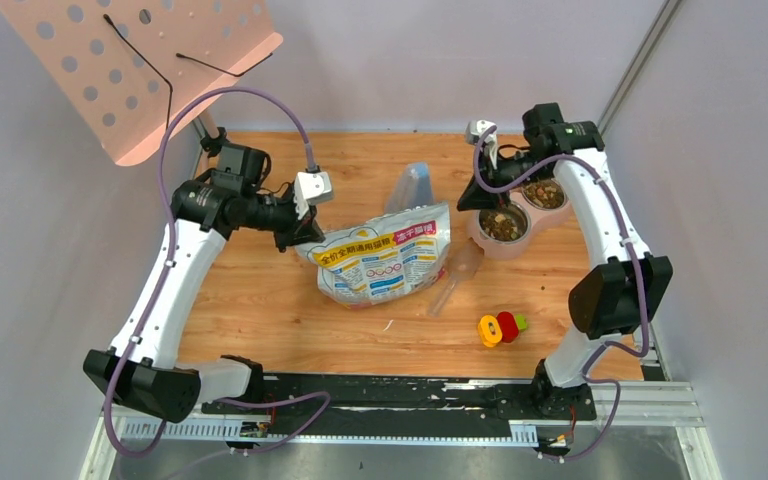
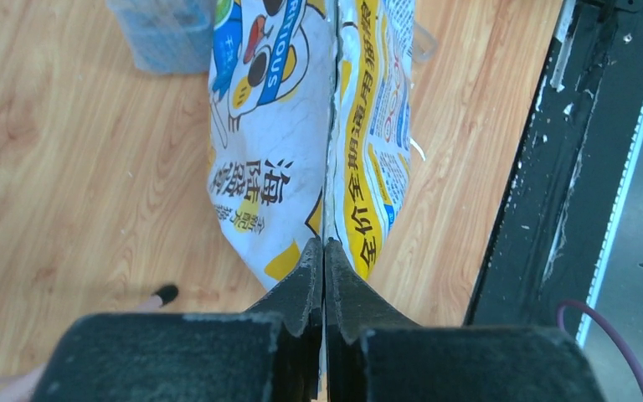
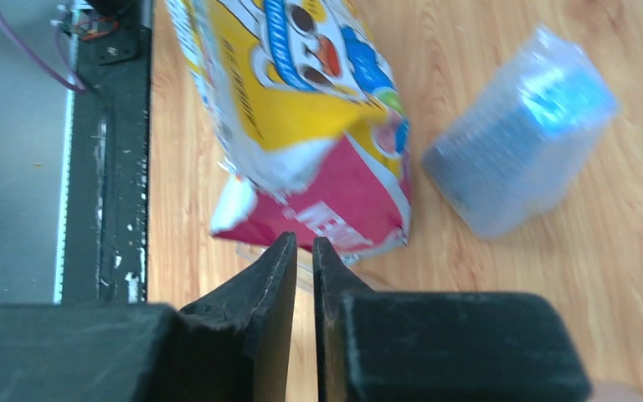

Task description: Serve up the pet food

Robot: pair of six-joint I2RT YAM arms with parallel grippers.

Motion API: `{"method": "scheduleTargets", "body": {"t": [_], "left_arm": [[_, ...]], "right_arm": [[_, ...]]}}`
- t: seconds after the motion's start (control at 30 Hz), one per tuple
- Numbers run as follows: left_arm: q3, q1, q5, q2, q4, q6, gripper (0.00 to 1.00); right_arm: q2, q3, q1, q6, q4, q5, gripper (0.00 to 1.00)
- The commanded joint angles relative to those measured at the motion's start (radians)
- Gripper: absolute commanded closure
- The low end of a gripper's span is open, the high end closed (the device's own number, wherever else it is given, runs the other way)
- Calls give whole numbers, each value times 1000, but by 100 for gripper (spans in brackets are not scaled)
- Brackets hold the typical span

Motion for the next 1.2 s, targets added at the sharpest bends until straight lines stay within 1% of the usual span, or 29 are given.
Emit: {"method": "scheduleTargets", "body": {"t": [0.0, 0.03, 0.1, 0.13, 0.2, 0.27, 0.3, 0.33, 0.37, 0.4, 0.43, 0.5, 0.53, 0.57, 0.6, 0.63, 0.67, 0.77, 0.87, 0.9, 0.97, 1.03, 1.17], "left_arm": [[8, 33, -88, -44, -103, 20, 100], [8, 34, -87, -43, -103, 19, 100], [9, 34, -85, -43, -103, 16, 100], [9, 34, -90, -43, -99, 10, 100], [16, 34, -99, -49, -84, -10, 100], [31, 34, -105, -68, -56, -28, 78], [45, 34, -111, -91, -37, -44, 60], [57, 34, -130, -103, 17, -87, 52], [63, 34, -140, -133, 48, -108, 39], [77, 34, -158, -145, 112, -146, 33], [84, 33, -166, -167, 144, -164, 25], [113, 33, -211, -184, 246, -217, 18], [133, 33, -225, -186, 268, -246, 16], [142, 33, -254, -186, 301, -258, 13], [152, 32, -267, -187, 316, -272, 6], [152, 32, -299, -188, 349, -280, 2], [148, 33, -317, -190, 367, -299, 1], [126, 33, -407, -193, 454, -350, 0], [70, 34, -483, -190, 522, -474, 0], [54, 34, -510, -190, 556, -533, 0], [20, 34, -506, -189, 588, -575, 0], [14, 34, -489, -182, 600, -587, 0], [12, 33, -474, -167, 604, -582, 0]], "right_arm": [[-30, 46, -35, -27, 10, 74, 93], [-30, 49, -35, -29, 8, 60, 100], [-28, 56, -35, -28, 9, 35, 100], [-27, 61, -35, -25, 9, 35, 97], [-28, 74, -38, -10, 14, 57, 82], [-36, 87, -50, 46, 52, 54, 73], [-47, 94, -60, 107, 94, 44, 69], [-59, 96, -69, 204, 163, 40, 65], [-74, 90, -74, 360, 237, 55, 61], [-89, 81, -76, 451, 309, 85, 58], [-104, 68, -77, 530, 368, 129, 57], [-140, 37, -78, 644, 457, 237, 54], [-160, 19, -82, 689, 489, 290, 51], [-187, 0, -87, 724, 527, 336, 46], [-212, -18, -90, 759, 563, 388, 20], [-241, -34, -90, 796, 600, 445, 5], [-264, -48, -91, 844, 640, 521, 1], [-322, -66, -92, 945, 722, 729, 0], [-387, -106, -91, 1051, 789, 894, 0], [-408, -123, -90, 1058, 802, 927, 0], [-447, -164, -90, 1092, 829, 980, 0], [-483, -204, -91, 1076, 857, 988, 0], [-489, -238, -90, 1096, 876, 998, 0]]}}
